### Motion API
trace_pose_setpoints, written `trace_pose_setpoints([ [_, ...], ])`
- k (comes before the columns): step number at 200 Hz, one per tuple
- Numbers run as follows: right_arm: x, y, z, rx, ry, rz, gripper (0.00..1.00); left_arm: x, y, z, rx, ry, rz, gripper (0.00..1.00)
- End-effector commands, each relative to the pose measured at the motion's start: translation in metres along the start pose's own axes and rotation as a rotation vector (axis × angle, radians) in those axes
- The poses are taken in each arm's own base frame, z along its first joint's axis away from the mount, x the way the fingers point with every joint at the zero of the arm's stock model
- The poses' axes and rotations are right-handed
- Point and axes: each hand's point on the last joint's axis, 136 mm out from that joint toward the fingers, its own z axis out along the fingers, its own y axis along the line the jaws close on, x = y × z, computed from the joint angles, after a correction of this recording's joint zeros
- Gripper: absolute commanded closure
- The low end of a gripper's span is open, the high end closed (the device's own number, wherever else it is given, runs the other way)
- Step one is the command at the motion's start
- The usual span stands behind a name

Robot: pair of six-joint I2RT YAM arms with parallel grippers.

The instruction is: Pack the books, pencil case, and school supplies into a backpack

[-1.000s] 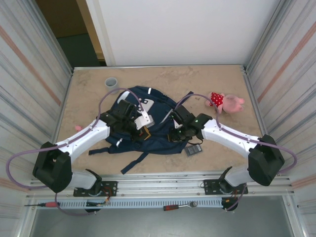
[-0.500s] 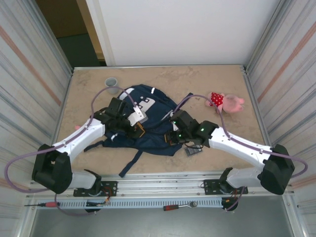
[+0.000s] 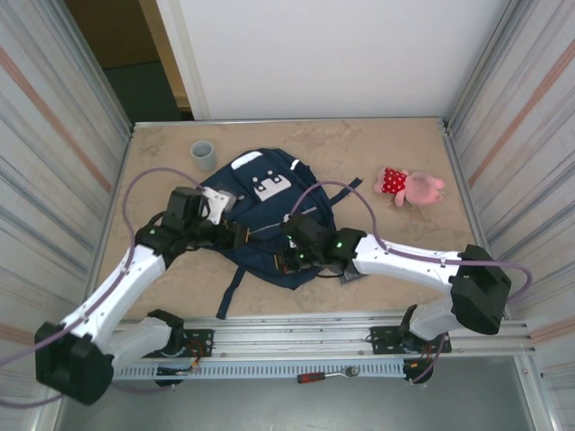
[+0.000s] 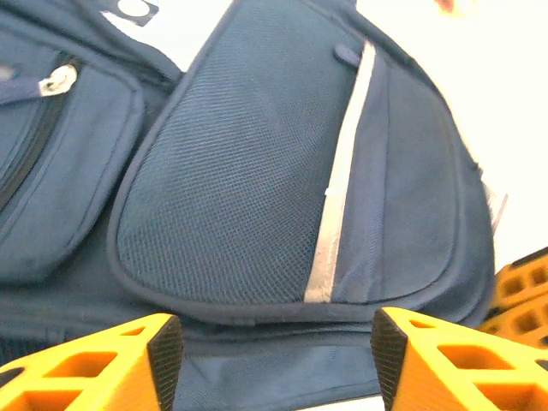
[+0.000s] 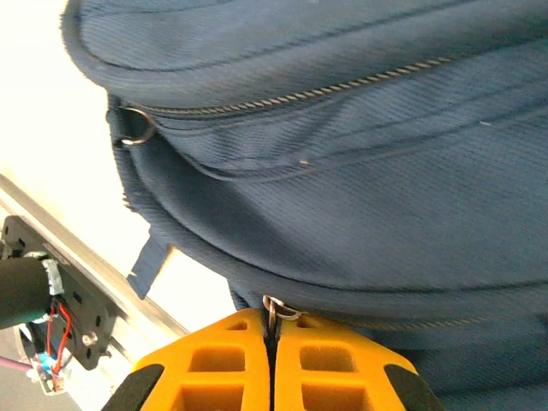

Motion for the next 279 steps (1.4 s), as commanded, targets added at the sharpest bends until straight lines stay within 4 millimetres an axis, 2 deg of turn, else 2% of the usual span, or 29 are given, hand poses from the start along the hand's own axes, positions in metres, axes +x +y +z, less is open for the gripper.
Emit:
trace_pose_setpoints([
  [1,-0.012,0.026,0.001,-0.056,-0.039,-0.008,1.00,0.020,0.010,-0.005,-0.041,-0.013,-0.443,0.36],
  [17,-0.010,0.029,0.002,-0.060,-0.031,-0.024,1.00,0.037,0.008,-0.004,-0.015,0.002,-0.649,0.35],
  [38,-0.008,0.030,0.001,-0.058,-0.027,-0.040,1.00,0.056,0.000,0.007,0.063,0.020,-0.922,0.34],
  [56,-0.006,0.027,0.001,-0.046,-0.018,-0.048,1.00,0.057,-0.006,0.016,0.129,-0.015,-1.025,0.34],
  [84,-0.002,0.024,0.001,-0.037,-0.002,-0.056,1.00,0.044,-0.011,0.023,0.166,-0.087,-1.048,0.34],
  [128,-0.001,0.025,0.002,-0.039,0.007,-0.071,1.00,0.018,-0.034,0.032,0.244,-0.139,-1.011,0.33],
  [152,-0.002,0.026,0.002,-0.043,0.002,-0.074,1.00,0.019,-0.039,0.039,0.227,-0.137,-1.001,0.34],
  [166,-0.003,0.027,0.001,-0.046,-0.003,-0.074,1.00,0.020,-0.037,0.045,0.219,-0.140,-1.011,0.43],
  [194,0.000,0.019,-0.002,-0.016,0.003,-0.075,1.00,0.020,-0.035,0.049,0.190,-0.135,-1.012,0.74],
  [213,0.000,0.005,-0.010,0.035,0.005,-0.081,1.00,0.029,-0.024,0.044,0.087,-0.111,-0.963,0.93],
  [223,0.000,-0.006,-0.016,0.069,0.007,-0.077,1.00,0.035,-0.015,0.039,0.033,-0.091,-0.945,1.00],
  [256,0.003,-0.051,-0.034,0.156,0.036,-0.048,1.00,0.048,0.016,0.017,-0.065,-0.080,-0.905,1.00],
  [279,0.003,-0.070,-0.041,0.174,0.043,-0.041,1.00,0.055,0.029,0.004,-0.080,-0.057,-0.884,1.00],
])
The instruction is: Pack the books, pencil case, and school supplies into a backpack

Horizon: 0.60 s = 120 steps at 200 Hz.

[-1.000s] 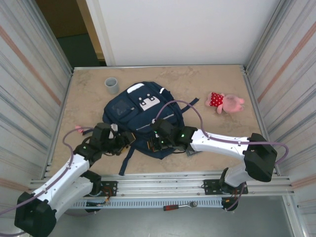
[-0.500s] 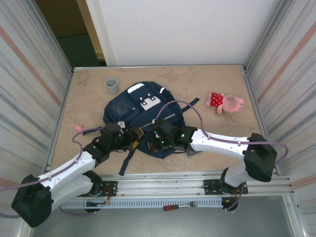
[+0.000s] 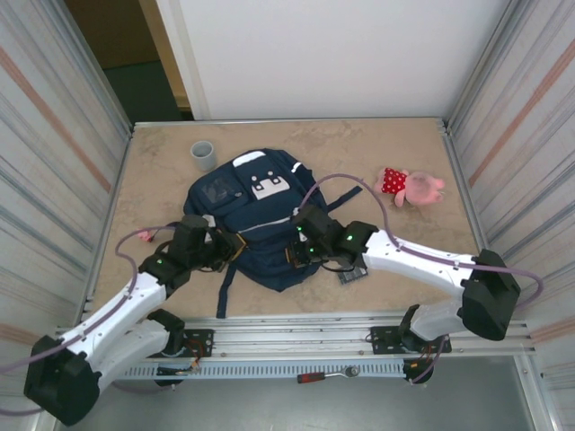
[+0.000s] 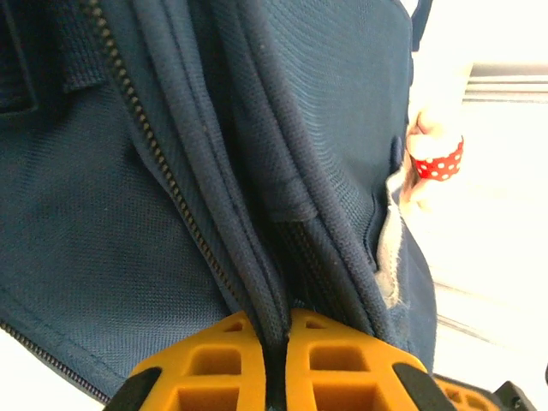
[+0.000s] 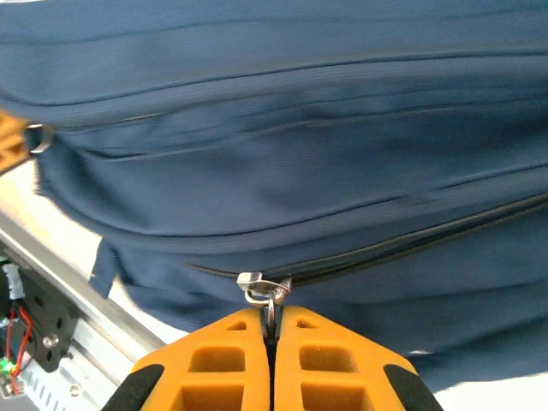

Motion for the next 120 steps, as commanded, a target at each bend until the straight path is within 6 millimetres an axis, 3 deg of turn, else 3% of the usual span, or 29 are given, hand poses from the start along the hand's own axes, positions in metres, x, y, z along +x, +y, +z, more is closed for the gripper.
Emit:
trace_pose_setpoints([
  [1,0.019,-0.035,-0.012,0.084,0.066,-0.025,1.00,-0.012,0.024,-0.018,-0.100,-0.025,0.084,1.00],
  [24,0.022,-0.025,-0.009,0.040,0.086,-0.059,1.00,-0.017,0.030,-0.024,-0.133,0.007,0.137,1.00],
  [73,0.044,0.046,0.000,-0.109,0.097,-0.203,1.00,-0.048,0.027,-0.028,-0.189,-0.004,0.232,1.00],
  [120,0.047,0.084,0.007,-0.178,0.074,-0.230,1.00,-0.082,0.020,-0.020,-0.196,-0.025,0.292,1.00],
])
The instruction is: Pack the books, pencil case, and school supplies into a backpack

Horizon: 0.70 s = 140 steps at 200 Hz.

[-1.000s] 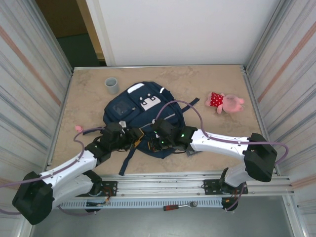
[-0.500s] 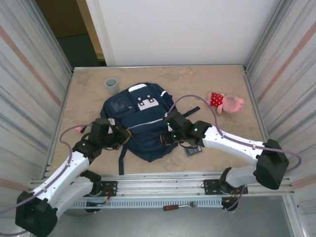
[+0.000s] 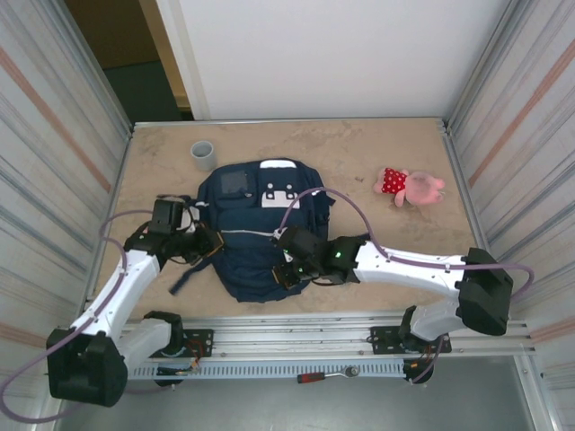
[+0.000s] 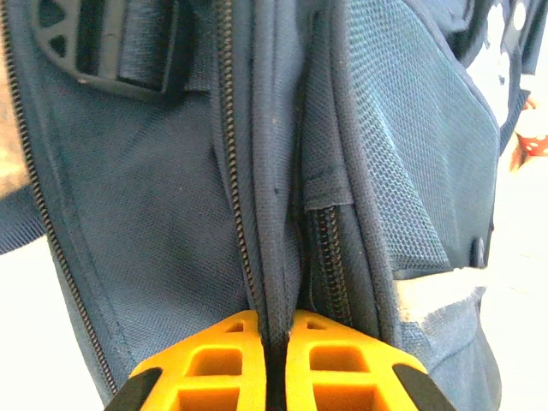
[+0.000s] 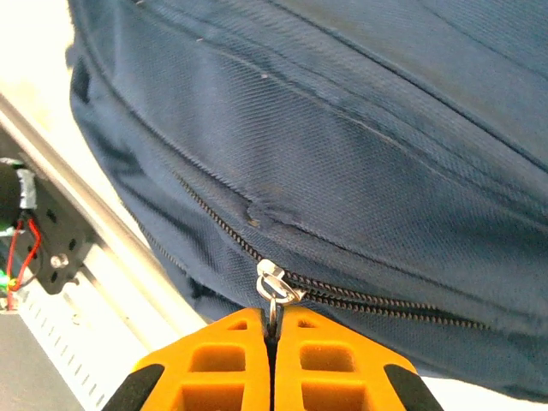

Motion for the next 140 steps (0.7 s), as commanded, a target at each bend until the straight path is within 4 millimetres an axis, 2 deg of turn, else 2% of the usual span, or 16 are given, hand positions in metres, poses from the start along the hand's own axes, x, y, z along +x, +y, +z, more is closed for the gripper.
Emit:
trace_pose_setpoints([
  [1,-0.004,0.031,-0.002,-0.083,0.002,-0.015,1.00,-0.042,-0.009,-0.007,-0.012,-0.127,0.110,1.00],
  [25,-0.011,0.032,0.008,-0.073,-0.001,0.005,1.00,-0.055,-0.013,-0.003,-0.008,-0.144,0.112,0.98],
  [48,-0.019,0.032,0.014,-0.061,-0.015,0.017,1.00,-0.051,-0.020,-0.005,0.034,-0.125,0.075,0.73],
  [62,-0.022,0.030,0.016,-0.063,-0.016,0.030,1.00,-0.040,-0.025,-0.010,0.082,-0.110,0.014,0.65],
  [94,-0.026,0.030,0.019,-0.077,-0.013,0.036,1.00,0.000,-0.027,-0.024,0.165,-0.119,-0.138,0.46],
  [121,-0.025,0.030,0.019,-0.084,-0.008,0.031,1.00,0.034,-0.019,-0.018,0.189,-0.101,-0.253,0.43],
  [140,-0.024,0.031,0.020,-0.087,-0.001,0.026,1.00,0.048,-0.024,-0.014,0.205,-0.090,-0.265,0.44],
])
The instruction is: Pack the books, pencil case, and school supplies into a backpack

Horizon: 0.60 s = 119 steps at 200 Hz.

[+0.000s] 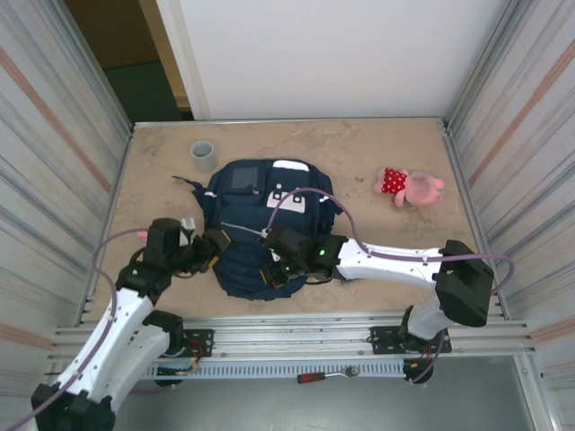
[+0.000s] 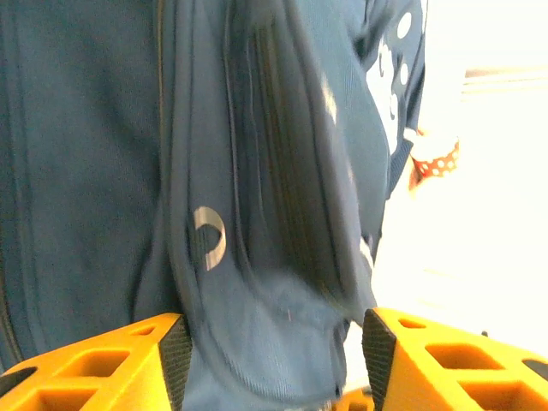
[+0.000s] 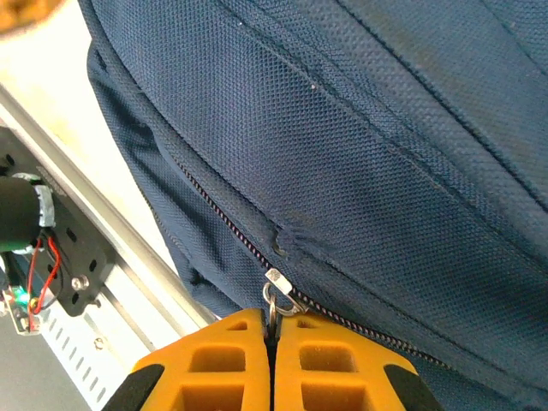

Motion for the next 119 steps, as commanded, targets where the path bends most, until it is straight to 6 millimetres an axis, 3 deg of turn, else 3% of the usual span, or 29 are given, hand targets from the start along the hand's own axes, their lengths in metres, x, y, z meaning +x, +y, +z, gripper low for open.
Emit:
trace_pose_setpoints([
  [1,-0.014,0.018,-0.004,-0.063,-0.026,-0.002,1.00,0.012,0.003,0.006,0.000,-0.010,-0.145,0.44],
  [61,-0.015,0.020,-0.006,-0.073,-0.028,-0.021,1.00,0.027,-0.009,0.039,-0.016,0.046,-0.102,0.49],
  [74,-0.015,0.020,-0.008,-0.074,-0.031,-0.021,1.00,0.026,-0.008,0.045,-0.028,0.050,-0.099,0.58],
  [90,-0.013,0.015,-0.011,-0.060,-0.027,-0.018,1.00,0.024,-0.005,0.046,-0.054,0.040,-0.082,0.76],
  [108,-0.011,0.001,-0.018,-0.019,-0.023,-0.008,1.00,0.020,0.006,0.041,-0.104,0.024,-0.065,0.95],
  [119,-0.008,-0.013,-0.023,0.016,-0.019,0.005,1.00,0.016,0.013,0.035,-0.125,0.011,-0.070,1.00],
])
